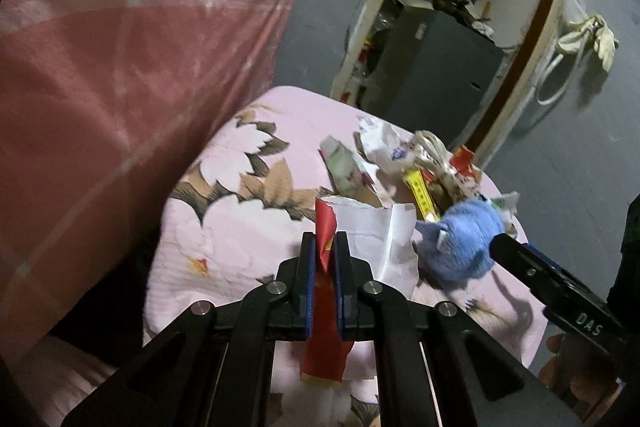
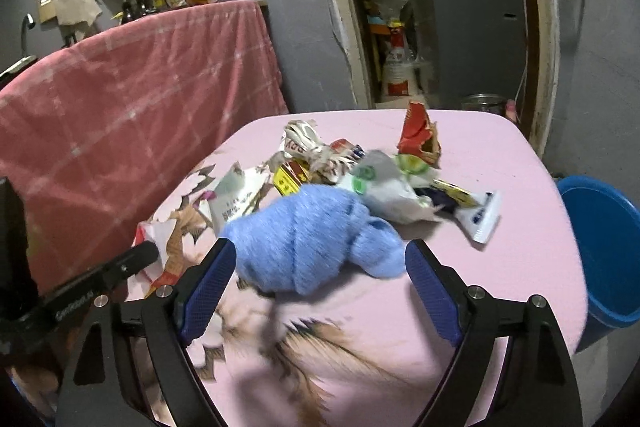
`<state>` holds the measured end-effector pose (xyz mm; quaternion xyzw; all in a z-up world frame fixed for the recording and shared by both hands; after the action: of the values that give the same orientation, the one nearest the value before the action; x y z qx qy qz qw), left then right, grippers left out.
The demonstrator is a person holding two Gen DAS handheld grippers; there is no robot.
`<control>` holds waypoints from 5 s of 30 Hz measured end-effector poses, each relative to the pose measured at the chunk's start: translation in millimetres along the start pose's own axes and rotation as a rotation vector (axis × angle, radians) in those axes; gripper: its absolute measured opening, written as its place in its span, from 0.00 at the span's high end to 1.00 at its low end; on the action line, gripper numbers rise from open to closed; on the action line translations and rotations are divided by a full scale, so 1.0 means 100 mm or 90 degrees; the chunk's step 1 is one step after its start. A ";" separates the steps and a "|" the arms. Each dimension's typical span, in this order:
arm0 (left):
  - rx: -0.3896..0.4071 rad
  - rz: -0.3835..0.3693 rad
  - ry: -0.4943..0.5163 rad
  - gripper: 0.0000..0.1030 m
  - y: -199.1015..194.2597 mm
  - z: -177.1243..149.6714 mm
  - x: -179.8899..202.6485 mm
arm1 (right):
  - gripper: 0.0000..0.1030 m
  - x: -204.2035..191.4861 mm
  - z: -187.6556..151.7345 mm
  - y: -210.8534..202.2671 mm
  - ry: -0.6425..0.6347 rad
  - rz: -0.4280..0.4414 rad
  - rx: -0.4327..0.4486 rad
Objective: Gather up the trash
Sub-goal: 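Grasp the red-white paper wrapper with the left gripper while the right grasps the blue towel, then carry both items over the blue bucket and open both grippers to drop them, then move both tools back over the trash on the table, then grasp the white paper box with the left gripper while the right grasps the green-white wrapper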
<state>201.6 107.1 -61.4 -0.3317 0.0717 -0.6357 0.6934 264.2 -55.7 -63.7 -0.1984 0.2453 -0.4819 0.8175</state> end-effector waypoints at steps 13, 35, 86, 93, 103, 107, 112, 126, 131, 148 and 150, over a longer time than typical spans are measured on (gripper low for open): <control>0.003 -0.003 -0.005 0.94 0.04 0.03 0.04 | 0.40 -0.05 -0.07 0.27 0.067 0.025 -0.017; 0.127 -0.118 0.087 0.94 -0.27 0.19 1.25 | 0.65 0.44 0.12 -1.12 0.032 -0.019 0.218; 0.031 -0.218 0.097 0.33 1.11 0.10 3.60 | 0.16 3.09 0.36 -1.80 0.105 -0.360 0.341; 0.174 -0.173 0.157 0.06 0.55 0.46 3.24 | 0.00 2.76 0.66 -2.04 0.095 -0.332 0.418; 0.222 -0.103 0.168 0.06 0.07 0.55 2.36 | 0.00 2.09 0.80 -2.00 0.065 -0.249 0.456; 0.225 -0.070 0.161 0.06 -0.06 0.51 1.98 | 0.00 1.75 0.79 -1.86 0.049 -0.205 0.445; 0.218 -0.031 0.147 0.06 -0.15 0.43 1.52 | 0.00 1.31 0.73 -1.68 0.016 -0.160 0.427; 0.119 0.040 0.133 0.06 0.03 0.21 0.62 | 0.00 0.77 0.47 -0.95 -0.036 -0.103 0.307; 0.081 0.044 0.141 0.06 0.17 0.20 0.49 | 0.00 0.74 0.40 -0.71 -0.018 -0.079 0.254; -0.024 -0.007 0.128 0.46 0.62 0.16 0.40 | 0.18 0.46 0.14 -0.10 -0.072 -0.016 0.095; -0.034 -0.011 0.125 0.52 0.66 0.15 0.41 | 0.28 0.41 0.12 -0.02 -0.091 -0.013 0.079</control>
<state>272.1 73.0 -73.0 -0.2866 0.1538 -0.6688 0.6686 286.9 -91.9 -61.7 -0.1839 0.1542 -0.4893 0.8385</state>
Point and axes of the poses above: each gripper's, at about its wrist camera, not at the fingertips, and y roughly the way its jaws point, x to its right, z to its top, the point moved 9 cm from there along y, roughly the way its jaws point, and after that the axes turned 4 degrees about x, right-handed, at the moved point
